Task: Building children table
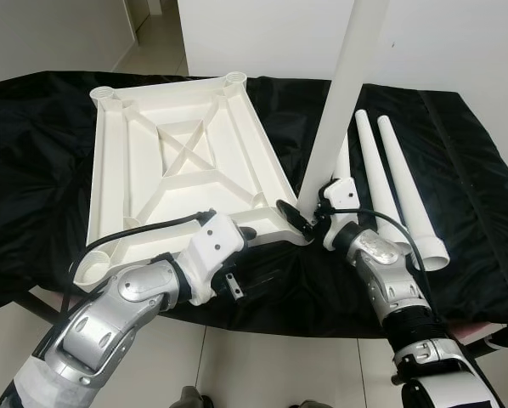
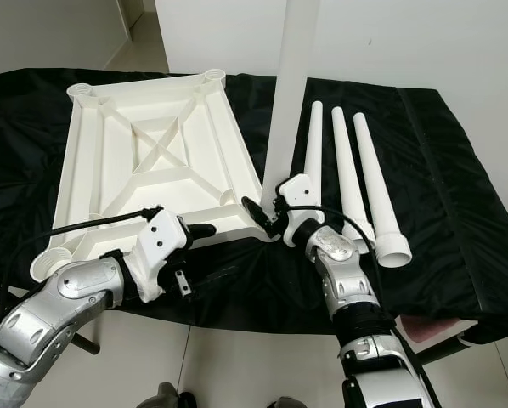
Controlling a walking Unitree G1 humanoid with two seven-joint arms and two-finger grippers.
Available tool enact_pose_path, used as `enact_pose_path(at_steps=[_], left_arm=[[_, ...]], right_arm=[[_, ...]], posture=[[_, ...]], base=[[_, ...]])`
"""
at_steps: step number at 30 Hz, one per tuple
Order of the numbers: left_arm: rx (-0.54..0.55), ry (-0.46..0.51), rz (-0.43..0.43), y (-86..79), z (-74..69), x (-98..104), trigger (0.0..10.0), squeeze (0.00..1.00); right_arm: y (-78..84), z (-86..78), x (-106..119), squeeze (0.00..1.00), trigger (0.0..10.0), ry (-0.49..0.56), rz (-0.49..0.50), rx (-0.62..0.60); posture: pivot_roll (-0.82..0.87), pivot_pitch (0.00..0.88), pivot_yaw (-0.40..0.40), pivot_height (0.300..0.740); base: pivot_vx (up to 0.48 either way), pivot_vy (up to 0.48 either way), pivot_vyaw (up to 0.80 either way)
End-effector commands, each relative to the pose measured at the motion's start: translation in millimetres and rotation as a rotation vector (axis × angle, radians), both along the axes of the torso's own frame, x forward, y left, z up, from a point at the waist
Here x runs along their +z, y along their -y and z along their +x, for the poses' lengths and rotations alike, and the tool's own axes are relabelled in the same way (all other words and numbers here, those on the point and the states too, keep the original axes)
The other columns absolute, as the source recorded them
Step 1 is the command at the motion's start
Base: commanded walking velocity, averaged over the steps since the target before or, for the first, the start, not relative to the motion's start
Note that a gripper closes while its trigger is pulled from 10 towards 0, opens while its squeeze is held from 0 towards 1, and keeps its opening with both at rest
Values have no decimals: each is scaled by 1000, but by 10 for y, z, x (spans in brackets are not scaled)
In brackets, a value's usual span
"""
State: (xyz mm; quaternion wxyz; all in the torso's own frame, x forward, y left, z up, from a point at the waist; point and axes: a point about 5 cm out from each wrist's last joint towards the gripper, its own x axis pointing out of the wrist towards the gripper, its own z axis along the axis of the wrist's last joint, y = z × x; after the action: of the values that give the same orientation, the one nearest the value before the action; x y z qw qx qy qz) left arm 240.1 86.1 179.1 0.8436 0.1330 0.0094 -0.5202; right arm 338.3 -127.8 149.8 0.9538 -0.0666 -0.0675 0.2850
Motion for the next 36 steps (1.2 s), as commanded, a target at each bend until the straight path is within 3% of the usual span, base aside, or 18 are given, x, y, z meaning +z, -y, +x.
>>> enact_pose_path(at_steps=[1,3,8,15,24,25,30,31,32,34,35,36], left_arm=[[-101,-11,11,27,-73,-7,10000,0],[-99,-11,12,23,-66,-6,10000,0],[-99,-10,12,22,-65,-2,10000,0],[-89,-5,14,6,-40,-3,10000,0],[-89,-1,14,11,-30,0,10000,0],[-91,0,12,10,-26,7,10000,0],[-93,4,16,10,-20,15,10000,0],[-93,6,18,6,-19,19,10000,0],[-94,8,20,0,-13,25,10000,0],[-94,9,20,-1,-11,26,10000,0],[-94,9,20,-4,-9,26,10000,0],[-94,9,20,-5,-9,26,10000,0]], right_arm=[[33,-15,-101,0,10000,-62,45,-69],[-51,-56,-101,0,10000,-64,71,-144],[-77,-72,-97,0,10000,-64,79,-173],[-281,-252,-103,0,10000,-58,164,-422],[-363,-295,-61,0,10000,-60,227,-432],[-351,-297,-27,1000,10000,-46,241,-409],[-300,-304,62,1000,10000,8,233,-355],[-282,-292,75,1000,10000,4,208,-276],[-258,-278,90,871,10000,-19,180,-160],[-255,-280,95,871,10000,-27,175,-139],[-217,-260,106,0,10000,-25,141,-86],[-186,-244,116,0,10000,-24,107,-37]], posture=[[-104,83,32,740],[-106,93,30,740],[-106,100,31,740],[-110,94,23,740],[-112,91,30,740],[-111,93,32,740],[-108,90,31,740],[-108,97,34,740],[-108,98,40,740],[-108,98,40,740],[-110,97,41,740],[-110,96,42,740]], base=[[0,0,0],[0,0,0],[0,0,0],[0,0,0],[0,0,0],[0,0,0],[0,0,0],[0,0,0],[0,0,0],[0,0,0],[0,0,0],[0,0,0]])
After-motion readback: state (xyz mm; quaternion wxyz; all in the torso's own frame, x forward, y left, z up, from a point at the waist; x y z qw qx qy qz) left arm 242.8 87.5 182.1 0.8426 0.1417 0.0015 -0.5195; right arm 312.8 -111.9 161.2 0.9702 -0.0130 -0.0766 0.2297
